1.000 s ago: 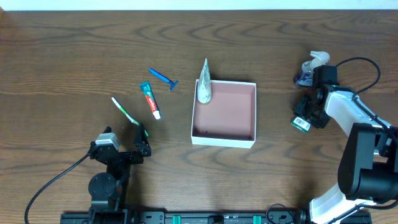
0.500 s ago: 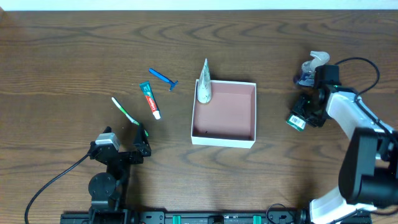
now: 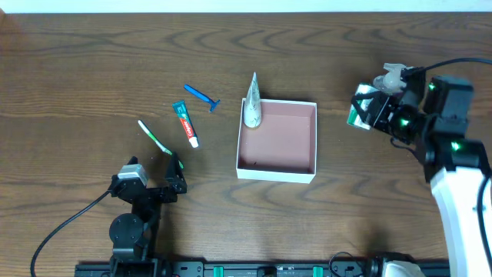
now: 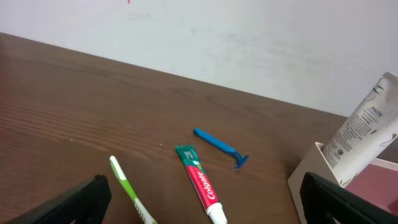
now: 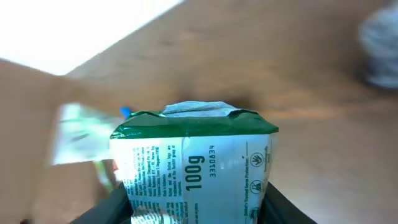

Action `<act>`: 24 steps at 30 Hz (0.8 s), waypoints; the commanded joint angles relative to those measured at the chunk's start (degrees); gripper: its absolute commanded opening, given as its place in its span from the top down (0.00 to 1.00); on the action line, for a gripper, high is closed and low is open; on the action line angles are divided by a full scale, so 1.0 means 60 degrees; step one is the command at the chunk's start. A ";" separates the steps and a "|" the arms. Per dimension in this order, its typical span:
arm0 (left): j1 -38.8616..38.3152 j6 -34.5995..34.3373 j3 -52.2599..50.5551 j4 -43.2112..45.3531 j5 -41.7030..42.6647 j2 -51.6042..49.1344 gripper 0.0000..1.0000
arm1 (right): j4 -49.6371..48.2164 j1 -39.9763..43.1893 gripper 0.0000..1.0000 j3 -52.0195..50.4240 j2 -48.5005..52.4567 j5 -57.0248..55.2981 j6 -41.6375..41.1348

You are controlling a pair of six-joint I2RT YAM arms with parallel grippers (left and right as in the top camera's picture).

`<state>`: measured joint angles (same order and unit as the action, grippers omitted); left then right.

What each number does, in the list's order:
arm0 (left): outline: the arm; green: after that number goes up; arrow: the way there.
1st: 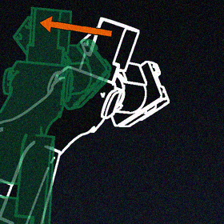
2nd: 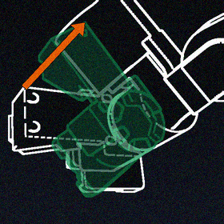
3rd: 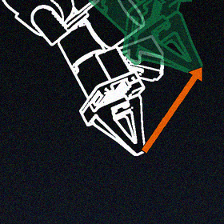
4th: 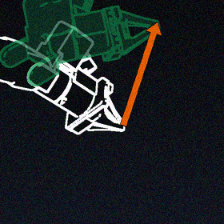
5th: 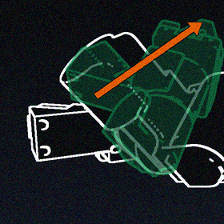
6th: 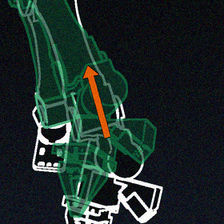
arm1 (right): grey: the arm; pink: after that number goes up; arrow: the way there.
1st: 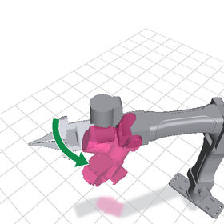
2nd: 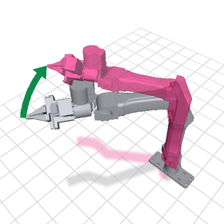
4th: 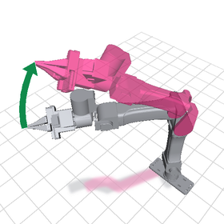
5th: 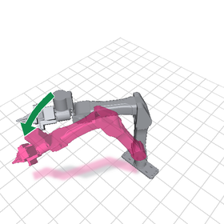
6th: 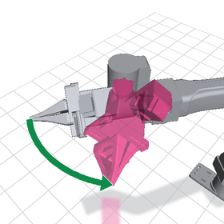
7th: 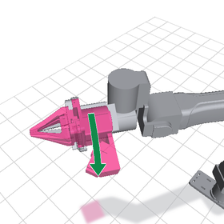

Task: Pack container
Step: 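Move the soap packet into the box and release it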

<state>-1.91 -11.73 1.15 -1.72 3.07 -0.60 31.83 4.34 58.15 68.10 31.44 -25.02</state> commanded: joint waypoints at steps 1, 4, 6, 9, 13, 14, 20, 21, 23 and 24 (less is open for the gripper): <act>0.0047 0.0164 -0.0153 -0.0342 0.0062 0.0044 0.02 | -0.0138 -0.0637 0.57 0.0047 -0.0441 0.0849 -0.0408; 0.0047 0.0164 -0.0153 -0.0342 0.0062 0.0044 0.02 | -0.0328 -0.1472 0.56 0.0047 -0.0463 0.0579 -0.0794; 0.0047 0.0164 -0.0153 -0.0342 0.0062 0.0044 0.02 | -0.0368 -0.2113 0.56 0.0047 -0.0372 0.0004 -0.1038; 0.0047 0.0164 -0.0153 -0.0342 0.0062 0.0044 0.02 | -0.0397 -0.3067 0.56 0.0047 -0.0160 -0.1020 -0.1370; 0.0047 0.0164 -0.0153 -0.0342 0.0062 0.0044 0.02 | -0.0597 -0.4248 0.56 0.0047 0.0331 -0.2186 -0.1840; 0.0047 0.0164 -0.0153 -0.0342 0.0062 0.0044 0.02 | -0.0707 -0.4459 0.56 0.0047 0.0484 -0.2310 -0.1876; 0.0047 0.0164 -0.0153 -0.0342 0.0062 0.0044 0.02 | -0.1650 -0.5402 0.57 0.0047 0.1810 -0.2761 -0.2328; 0.0047 0.0164 -0.0153 -0.0342 0.0062 0.0044 0.02 | -0.1821 -0.5526 0.57 0.0047 0.2080 -0.2823 -0.2404; 0.0047 0.0164 -0.0153 -0.0342 0.0062 0.0044 0.02 | -0.2095 -0.5741 0.57 0.0047 0.2579 -0.2969 -0.2579; 0.0047 0.0164 -0.0153 -0.0342 0.0062 0.0044 0.02 | -0.2193 -0.5825 0.57 0.0047 0.2794 -0.3031 -0.2663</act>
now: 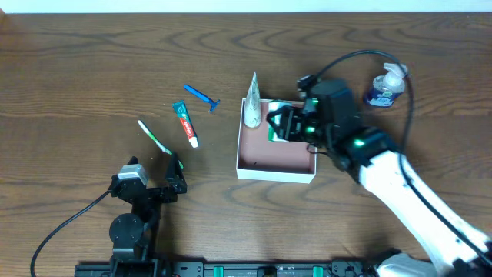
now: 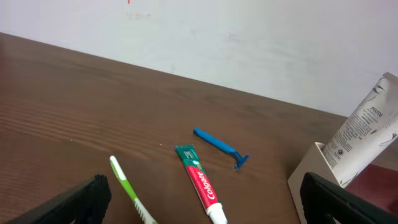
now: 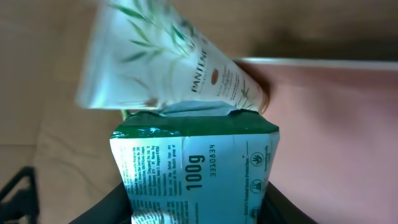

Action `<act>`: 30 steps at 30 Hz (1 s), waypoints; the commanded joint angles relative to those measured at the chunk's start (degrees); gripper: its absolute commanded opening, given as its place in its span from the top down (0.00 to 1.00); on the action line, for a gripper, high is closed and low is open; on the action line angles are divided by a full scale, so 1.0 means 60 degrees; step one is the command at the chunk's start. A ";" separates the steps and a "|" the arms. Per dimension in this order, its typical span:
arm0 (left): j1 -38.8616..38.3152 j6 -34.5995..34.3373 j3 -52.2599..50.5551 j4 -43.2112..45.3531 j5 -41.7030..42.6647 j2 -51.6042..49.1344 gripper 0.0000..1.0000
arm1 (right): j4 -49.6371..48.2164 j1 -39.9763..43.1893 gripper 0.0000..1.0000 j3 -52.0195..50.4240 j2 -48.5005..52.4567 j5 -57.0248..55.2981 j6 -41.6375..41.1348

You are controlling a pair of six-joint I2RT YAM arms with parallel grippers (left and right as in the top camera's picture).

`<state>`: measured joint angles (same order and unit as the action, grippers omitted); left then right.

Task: Pack container
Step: 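Move the soap packet into the box and release it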

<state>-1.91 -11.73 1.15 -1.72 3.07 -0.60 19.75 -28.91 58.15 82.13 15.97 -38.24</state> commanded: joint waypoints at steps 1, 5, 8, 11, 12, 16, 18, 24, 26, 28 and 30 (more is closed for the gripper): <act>0.0047 0.0164 -0.0153 -0.0342 0.0062 0.0044 0.02 | -0.0273 -0.0364 0.58 0.0047 0.0659 -0.0484 -0.0528; 0.0047 0.0164 -0.0153 -0.0342 0.0062 0.0044 0.02 | -0.0441 -0.0714 0.58 0.0047 0.1392 -0.0783 -0.0765; 0.0047 0.0164 -0.0153 -0.0342 0.0062 0.0044 0.02 | -0.0441 -0.0947 0.59 0.0047 0.1734 -0.1122 -0.1027; 0.0047 0.0164 -0.0153 -0.0342 0.0062 0.0044 0.02 | -0.0455 -0.1162 0.58 0.0047 0.1942 -0.1464 -0.1275; 0.0047 0.0164 -0.0153 -0.0342 0.0062 0.0044 0.02 | -0.0474 -0.1220 0.59 0.0047 0.1971 -0.1501 -0.1319; 0.0047 0.0164 -0.0153 -0.0342 0.0062 0.0044 0.02 | -0.0466 -0.1435 0.58 0.0036 0.2011 -0.1679 -0.1450; 0.0047 0.0164 -0.0153 -0.0342 0.0062 0.0044 0.02 | -0.0382 -0.1501 0.58 0.0033 0.2011 -0.1785 -0.1610; 0.0047 0.0164 -0.0153 -0.0342 0.0062 0.0044 0.02 | -0.0091 -0.1610 0.58 0.0022 0.2014 -0.1883 -0.1705; 0.0047 0.0164 -0.0153 -0.0342 0.0062 0.0044 0.02 | -0.0040 -0.1676 0.58 0.0018 0.2025 -0.1923 -0.1749; 0.0047 0.0164 -0.0153 -0.0346 0.0062 0.0044 0.02 | -0.0047 -0.1767 0.58 0.0015 0.2040 -0.2004 -0.1796; 0.0047 0.0164 -0.0153 -0.0342 0.0062 0.0044 0.02 | -0.0076 -0.1887 0.57 0.0018 0.2055 -0.2149 -0.1847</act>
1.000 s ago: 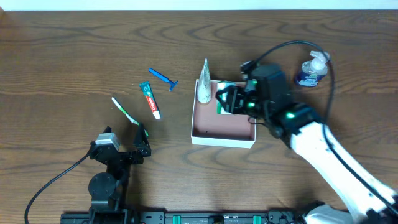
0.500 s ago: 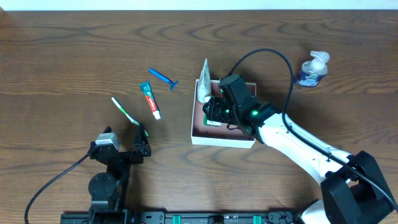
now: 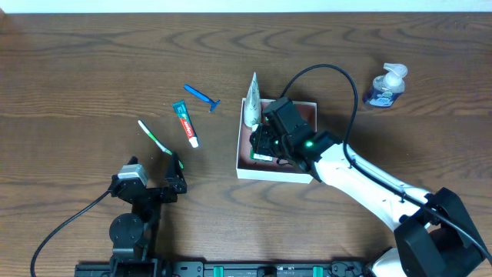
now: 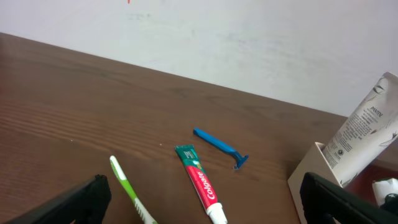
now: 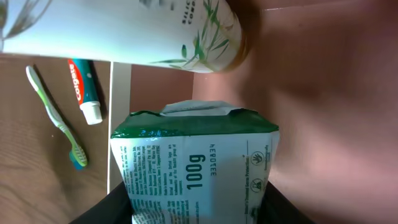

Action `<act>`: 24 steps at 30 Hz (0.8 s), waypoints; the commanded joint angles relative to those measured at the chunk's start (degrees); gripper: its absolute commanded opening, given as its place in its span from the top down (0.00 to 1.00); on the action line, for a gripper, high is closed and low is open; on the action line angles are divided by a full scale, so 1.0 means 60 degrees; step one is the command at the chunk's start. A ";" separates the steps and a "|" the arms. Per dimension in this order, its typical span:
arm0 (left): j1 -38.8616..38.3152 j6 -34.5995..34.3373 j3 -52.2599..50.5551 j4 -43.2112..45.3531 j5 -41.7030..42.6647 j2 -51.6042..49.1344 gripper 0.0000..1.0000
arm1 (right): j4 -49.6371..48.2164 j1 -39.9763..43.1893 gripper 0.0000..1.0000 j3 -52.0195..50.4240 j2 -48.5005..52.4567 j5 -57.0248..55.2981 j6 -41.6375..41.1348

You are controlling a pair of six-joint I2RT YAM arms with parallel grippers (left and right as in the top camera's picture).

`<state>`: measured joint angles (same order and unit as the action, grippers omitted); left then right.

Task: Pack container
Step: 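Move the soap packet into the box and release it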

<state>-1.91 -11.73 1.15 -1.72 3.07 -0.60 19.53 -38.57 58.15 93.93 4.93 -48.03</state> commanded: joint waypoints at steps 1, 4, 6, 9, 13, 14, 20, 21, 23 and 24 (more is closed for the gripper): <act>0.0047 0.0164 -0.0153 -0.0342 0.0062 0.0044 0.02 | -0.0069 -0.0328 0.57 0.0015 0.0102 -0.0364 -0.0215; 0.0047 0.0164 -0.0153 -0.0342 0.0062 0.0044 0.02 | -0.0182 -0.0459 0.56 0.0015 0.0193 -0.0481 -0.0277; 0.0047 0.0164 -0.0153 -0.0342 0.0062 0.0044 0.02 | -0.0193 -0.0514 0.56 0.0015 0.0288 -0.0532 -0.0397; 0.0047 0.0164 -0.0153 -0.0342 0.0062 0.0044 0.02 | -0.0219 -0.0525 0.55 0.0015 0.0499 -0.0535 -0.0463; 0.0047 0.0164 -0.0153 -0.0342 0.0062 0.0044 0.02 | -0.0368 -0.0525 0.56 0.0015 0.0750 -0.0532 -0.0532; 0.0047 0.0164 -0.0153 -0.0342 0.0062 0.0044 0.02 | -0.0412 -0.0525 0.55 0.0015 0.0798 -0.0521 -0.0535; 0.0047 0.0164 -0.0153 -0.0342 0.0062 0.0044 0.02 | -0.0510 -0.0528 0.55 0.0015 0.0940 -0.0499 -0.0535; 0.0047 0.0164 -0.0153 -0.0342 0.0062 0.0044 0.02 | -0.0510 -0.0532 0.55 0.0015 0.0940 -0.0499 -0.0535; 0.0047 0.0164 -0.0153 -0.0342 0.0062 0.0044 0.02 | -0.0514 -0.0550 0.54 0.0015 0.0940 -0.0506 -0.0535; 0.0047 0.0164 -0.0153 -0.0342 0.0062 0.0044 0.02 | -0.0514 -0.0565 0.54 0.0015 0.0940 -0.0506 -0.0535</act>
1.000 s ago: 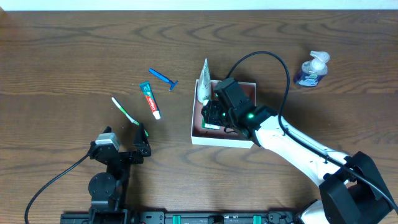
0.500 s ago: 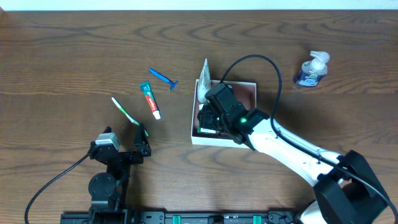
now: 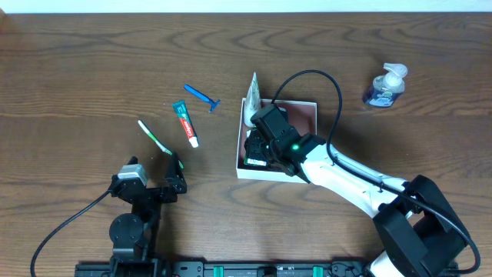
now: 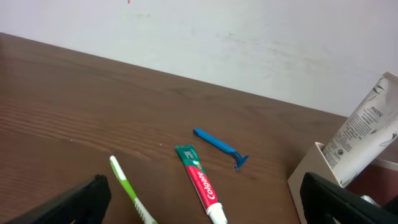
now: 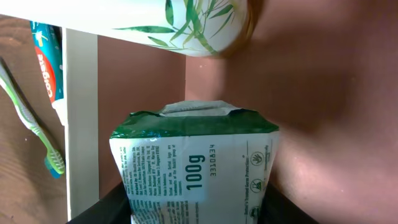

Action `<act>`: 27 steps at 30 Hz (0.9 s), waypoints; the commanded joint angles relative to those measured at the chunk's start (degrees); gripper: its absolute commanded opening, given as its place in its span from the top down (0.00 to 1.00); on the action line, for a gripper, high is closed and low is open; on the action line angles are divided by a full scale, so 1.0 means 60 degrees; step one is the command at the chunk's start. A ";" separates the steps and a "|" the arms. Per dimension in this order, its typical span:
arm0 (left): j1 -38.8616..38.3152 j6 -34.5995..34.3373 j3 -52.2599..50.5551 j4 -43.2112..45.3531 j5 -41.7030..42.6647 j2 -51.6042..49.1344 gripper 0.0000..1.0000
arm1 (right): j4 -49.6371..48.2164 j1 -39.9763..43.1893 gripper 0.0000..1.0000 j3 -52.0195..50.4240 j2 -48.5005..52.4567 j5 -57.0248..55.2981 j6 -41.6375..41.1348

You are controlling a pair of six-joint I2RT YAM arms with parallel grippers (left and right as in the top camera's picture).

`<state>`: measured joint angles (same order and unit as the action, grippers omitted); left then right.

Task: Pack container
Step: 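Move the soap packet into the box and release it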

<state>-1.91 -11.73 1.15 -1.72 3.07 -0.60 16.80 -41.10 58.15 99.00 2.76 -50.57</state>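
Note:
A white box with a pink inside point(image 3: 304, 115) stands mid-table. A white Pantene tube point(image 3: 251, 98) leans on its far left corner, also seen as the tube point(image 5: 155, 18). My right gripper point(image 3: 257, 150) reaches into the box's left part, shut on a green and white 100 g packet point(image 5: 196, 162) held just above the pink floor point(image 5: 311, 93). My left gripper point(image 3: 150, 188) rests near the front left, open, with nothing between its fingers point(image 4: 93, 193). A Colgate toothpaste point(image 3: 185, 123), a green toothbrush point(image 3: 154, 136) and a blue razor point(image 3: 201, 97) lie left of the box.
A clear pump bottle with blue liquid point(image 3: 384, 86) stands at the far right. A white wall point(image 4: 249, 37) rises behind the table's far edge. The right arm's black cable point(image 3: 330, 100) arcs over the box.
My right gripper has moved a little left and lower inside the box with the packet. The left arm and the items on the table have not moved.
My right gripper held the green packet at the far right by the pump bottle. Then it held it over the box's far side by the Pantene tube. Then it was inside the box, and now it sits lower by the left wall.

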 commanded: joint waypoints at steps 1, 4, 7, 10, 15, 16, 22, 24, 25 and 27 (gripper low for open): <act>0.0047 0.0164 -0.0153 -0.0342 0.0062 0.0044 0.02 | -0.0058 -0.0146 0.52 0.0015 0.0095 -0.0153 -0.0113; 0.0047 0.0164 -0.0153 -0.0342 0.0062 0.0044 0.02 | -0.0069 -0.0164 0.51 0.0015 0.0095 -0.0160 -0.0113; 0.0047 0.0164 -0.0153 -0.0342 0.0062 0.0044 0.02 | -0.0069 -0.0164 0.50 0.0015 0.0095 -0.0160 -0.0113; 0.0047 0.0164 -0.0153 -0.0342 0.0062 0.0044 0.02 | -0.0069 -0.0164 0.50 0.0015 0.0095 -0.0164 -0.0109; 0.0047 0.0164 -0.0153 -0.0342 0.0062 0.0044 0.02 | -0.0069 -0.0164 0.49 0.0015 0.0095 -0.0171 -0.0109; 0.0047 0.0164 -0.0153 -0.0342 0.0062 0.0044 0.02 | -0.0069 -0.0164 0.49 0.0015 0.0095 -0.0171 -0.0109; 0.0047 0.0164 -0.0153 -0.0342 0.0062 0.0044 0.02 | -0.0069 -0.0164 0.49 0.0015 0.0095 -0.0175 -0.0109; 0.0047 0.0164 -0.0153 -0.0342 0.0062 0.0044 0.02 | -0.0069 -0.0164 0.49 0.0015 0.0095 -0.0178 -0.0098; 0.0047 0.0164 -0.0153 -0.0342 0.0062 0.0044 0.02 | -0.0069 -0.0164 0.49 0.0018 0.0095 -0.0200 -0.0033; 0.0047 0.0164 -0.0153 -0.0342 0.0062 0.0044 0.02 | -0.0091 -0.0160 0.50 0.0022 0.0015 -0.0215 0.0095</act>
<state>-1.91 -11.70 1.15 -1.72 3.07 -0.60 16.51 -41.10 58.15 99.00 2.72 -50.65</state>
